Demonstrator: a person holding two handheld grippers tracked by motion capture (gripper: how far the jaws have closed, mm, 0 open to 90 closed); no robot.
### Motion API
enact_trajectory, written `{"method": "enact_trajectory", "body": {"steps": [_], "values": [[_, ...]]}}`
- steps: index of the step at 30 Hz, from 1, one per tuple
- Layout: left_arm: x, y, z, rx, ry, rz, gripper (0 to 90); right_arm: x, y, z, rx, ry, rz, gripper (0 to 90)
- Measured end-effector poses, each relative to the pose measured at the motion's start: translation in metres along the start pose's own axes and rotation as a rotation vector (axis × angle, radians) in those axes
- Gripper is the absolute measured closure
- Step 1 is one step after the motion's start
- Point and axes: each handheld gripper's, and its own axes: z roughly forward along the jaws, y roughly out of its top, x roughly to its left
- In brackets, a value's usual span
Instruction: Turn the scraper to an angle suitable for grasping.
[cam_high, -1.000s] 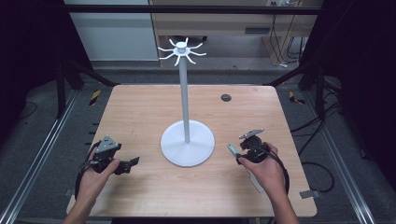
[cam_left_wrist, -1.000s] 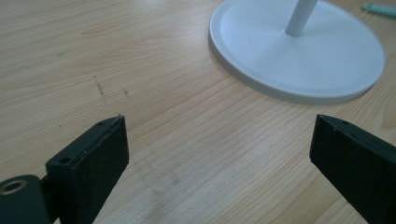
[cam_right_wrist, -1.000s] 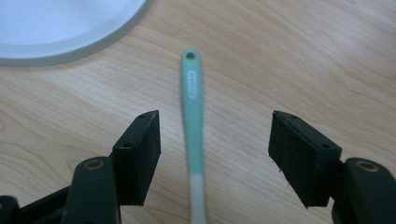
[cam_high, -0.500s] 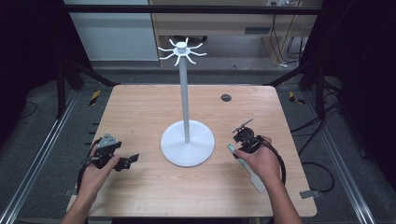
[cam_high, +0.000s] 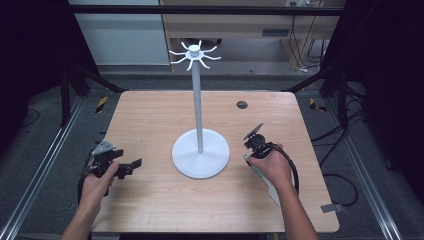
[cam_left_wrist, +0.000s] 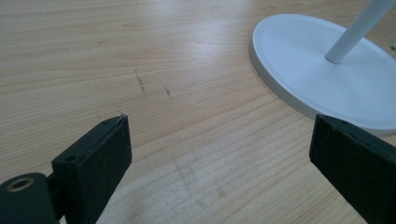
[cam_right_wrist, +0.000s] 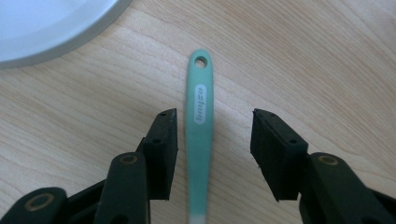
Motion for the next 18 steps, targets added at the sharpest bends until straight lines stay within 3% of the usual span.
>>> {"method": "enact_trajectory", "body": {"steps": [18], "values": [[-0.003,-0.001,0.002,0.025,-0.002,0.023,5.7,-0.005,0.006,0.014,0.020,0.074,0.027,64.3]]}}
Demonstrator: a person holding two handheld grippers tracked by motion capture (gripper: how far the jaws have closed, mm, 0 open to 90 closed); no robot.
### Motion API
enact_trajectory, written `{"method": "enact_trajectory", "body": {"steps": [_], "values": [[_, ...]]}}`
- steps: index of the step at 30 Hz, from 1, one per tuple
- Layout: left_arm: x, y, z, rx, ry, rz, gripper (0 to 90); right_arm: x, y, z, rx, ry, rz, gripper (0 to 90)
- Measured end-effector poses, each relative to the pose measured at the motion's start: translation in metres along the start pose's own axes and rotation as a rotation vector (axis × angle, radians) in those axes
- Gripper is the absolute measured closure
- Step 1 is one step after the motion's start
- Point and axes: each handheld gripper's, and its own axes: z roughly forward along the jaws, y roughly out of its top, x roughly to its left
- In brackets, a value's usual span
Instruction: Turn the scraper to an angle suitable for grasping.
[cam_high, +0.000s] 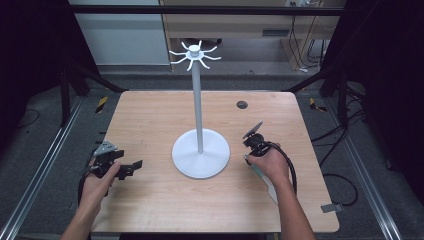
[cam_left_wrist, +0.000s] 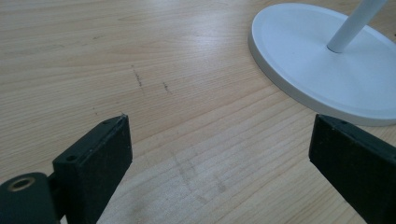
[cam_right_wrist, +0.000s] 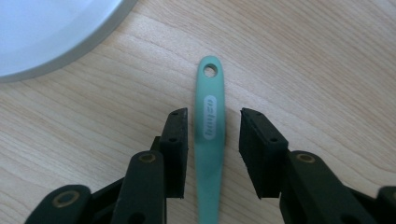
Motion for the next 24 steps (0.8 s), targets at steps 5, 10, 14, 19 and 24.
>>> {"method": "enact_trajectory", "body": {"steps": [5,10,14,19,24], "values": [[-0.0004,0.0000,0.0002,0.004,-0.002,0.003,5.8,-0.0007,-0.0027,0.0042,0.016,0.010,-0.004,66.9],[-0.0007,-0.0001,0.0002,0.005,-0.003,0.004,5.8,-0.0033,-0.0052,0.0061,0.024,0.028,0.016,69.7],[-0.0002,-0.0002,-0.0004,0.005,-0.004,0.004,5.9,-0.0061,-0.0061,0.0060,0.020,0.039,0.021,71.4],[-0.0001,-0.0004,-0.0006,0.003,-0.003,0.002,5.9,-0.0052,-0.0055,0.0057,0.019,0.047,0.026,73.5],[-0.0005,-0.0005,-0.0004,0.004,-0.006,0.001,5.9,-0.0054,-0.0040,0.0058,0.026,0.043,0.009,73.7]]}}
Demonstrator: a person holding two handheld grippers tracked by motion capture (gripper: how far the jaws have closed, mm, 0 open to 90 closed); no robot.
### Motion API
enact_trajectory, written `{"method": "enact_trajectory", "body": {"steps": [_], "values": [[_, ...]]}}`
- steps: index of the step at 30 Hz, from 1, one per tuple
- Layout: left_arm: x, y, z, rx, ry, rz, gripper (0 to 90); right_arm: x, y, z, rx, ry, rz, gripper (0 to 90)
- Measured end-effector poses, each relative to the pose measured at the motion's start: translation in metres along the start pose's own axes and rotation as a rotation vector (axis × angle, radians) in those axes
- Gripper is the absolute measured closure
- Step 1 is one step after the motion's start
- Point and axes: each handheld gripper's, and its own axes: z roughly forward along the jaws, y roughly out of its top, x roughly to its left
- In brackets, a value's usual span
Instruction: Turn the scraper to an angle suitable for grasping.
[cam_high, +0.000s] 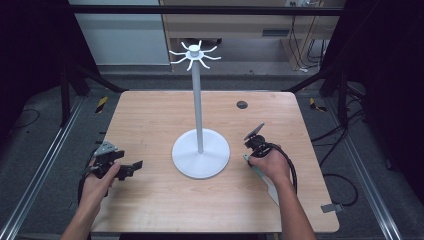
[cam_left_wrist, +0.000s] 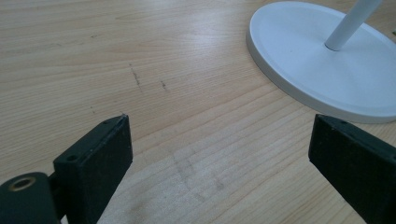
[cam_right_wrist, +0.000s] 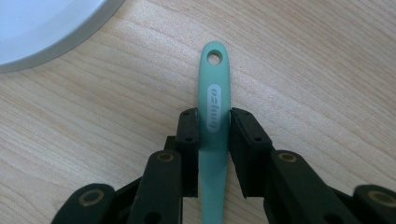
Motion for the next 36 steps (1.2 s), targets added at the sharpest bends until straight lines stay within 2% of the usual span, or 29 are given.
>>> {"method": "enact_trajectory", "body": {"steps": [7,17,31,33,34,35,36], "values": [[0.000,0.000,0.000,0.001,0.000,-0.001,5.9,0.001,0.004,-0.001,-0.008,-0.016,0.001,72.3],[0.000,0.000,0.000,0.004,-0.002,-0.001,5.9,0.003,0.010,0.003,0.014,-0.027,-0.014,70.8],[-0.001,0.000,0.000,0.003,-0.003,0.001,5.9,0.002,0.011,0.005,0.026,-0.014,-0.001,74.0],[0.000,0.000,0.000,0.001,-0.002,0.003,5.9,0.001,0.011,0.003,0.014,-0.010,-0.002,74.1],[0.000,0.000,0.000,0.002,-0.004,0.002,6.0,0.000,0.010,0.001,-0.002,-0.013,-0.001,74.2],[0.000,0.000,0.000,0.002,-0.004,0.001,6.0,-0.001,0.009,-0.009,-0.048,-0.012,0.010,74.2],[0.000,0.000,0.000,0.001,-0.003,-0.001,6.0,-0.001,0.009,-0.009,-0.048,-0.012,0.010,74.2]]}}
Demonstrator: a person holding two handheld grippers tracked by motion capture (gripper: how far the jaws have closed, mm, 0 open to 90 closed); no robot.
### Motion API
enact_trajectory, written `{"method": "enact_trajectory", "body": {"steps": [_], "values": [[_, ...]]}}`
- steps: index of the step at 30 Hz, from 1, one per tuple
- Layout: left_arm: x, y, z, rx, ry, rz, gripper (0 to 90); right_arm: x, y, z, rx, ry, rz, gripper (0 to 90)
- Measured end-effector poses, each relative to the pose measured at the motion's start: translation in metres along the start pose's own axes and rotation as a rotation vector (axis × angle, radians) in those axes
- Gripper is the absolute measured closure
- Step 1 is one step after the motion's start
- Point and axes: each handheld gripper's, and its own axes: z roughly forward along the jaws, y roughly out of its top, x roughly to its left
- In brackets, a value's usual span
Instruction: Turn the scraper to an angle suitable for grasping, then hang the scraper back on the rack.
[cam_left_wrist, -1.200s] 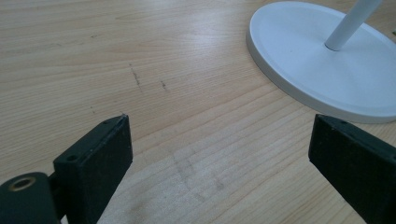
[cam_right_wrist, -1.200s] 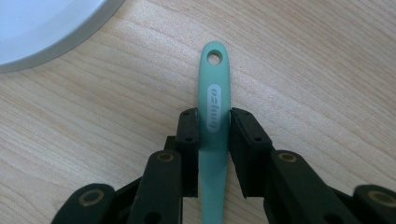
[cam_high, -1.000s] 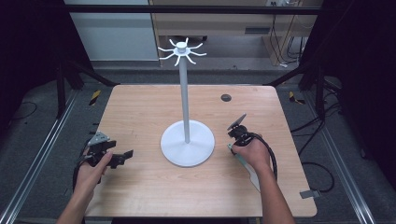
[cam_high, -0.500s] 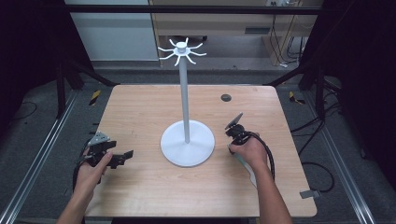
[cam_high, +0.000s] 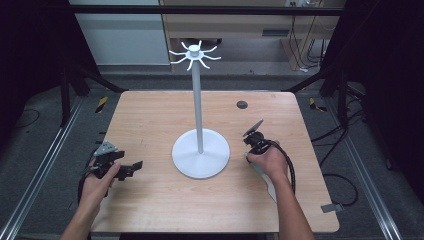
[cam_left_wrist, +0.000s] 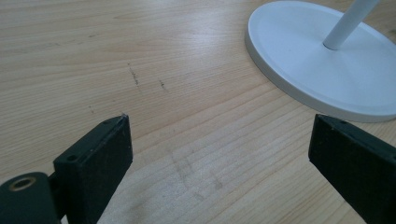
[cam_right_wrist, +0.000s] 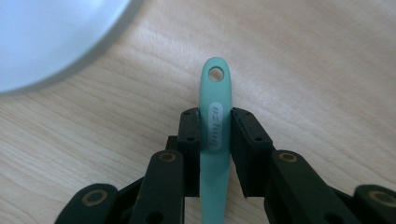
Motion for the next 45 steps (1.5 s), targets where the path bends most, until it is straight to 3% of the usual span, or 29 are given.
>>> {"method": "enact_trajectory", "body": {"steps": [9,17,26,34,45], "values": [[-0.002,0.000,0.001,0.005,-0.007,0.002,6.0,-0.005,-0.017,-0.047,-0.247,0.012,0.037,74.4],[-0.001,0.001,-0.002,-0.016,-0.019,-0.015,6.2,-0.012,-0.028,-0.078,-0.381,0.015,0.068,74.4],[-0.002,0.001,-0.002,-0.017,-0.029,-0.015,6.2,-0.014,-0.032,-0.106,-0.480,0.002,0.060,74.6],[-0.003,-0.001,-0.005,-0.022,-0.027,-0.013,6.2,-0.004,-0.031,-0.128,-0.547,0.000,0.029,74.6],[-0.003,-0.002,-0.008,-0.028,-0.002,-0.012,6.2,0.003,-0.025,-0.153,-0.654,0.030,-0.001,74.6]]}}
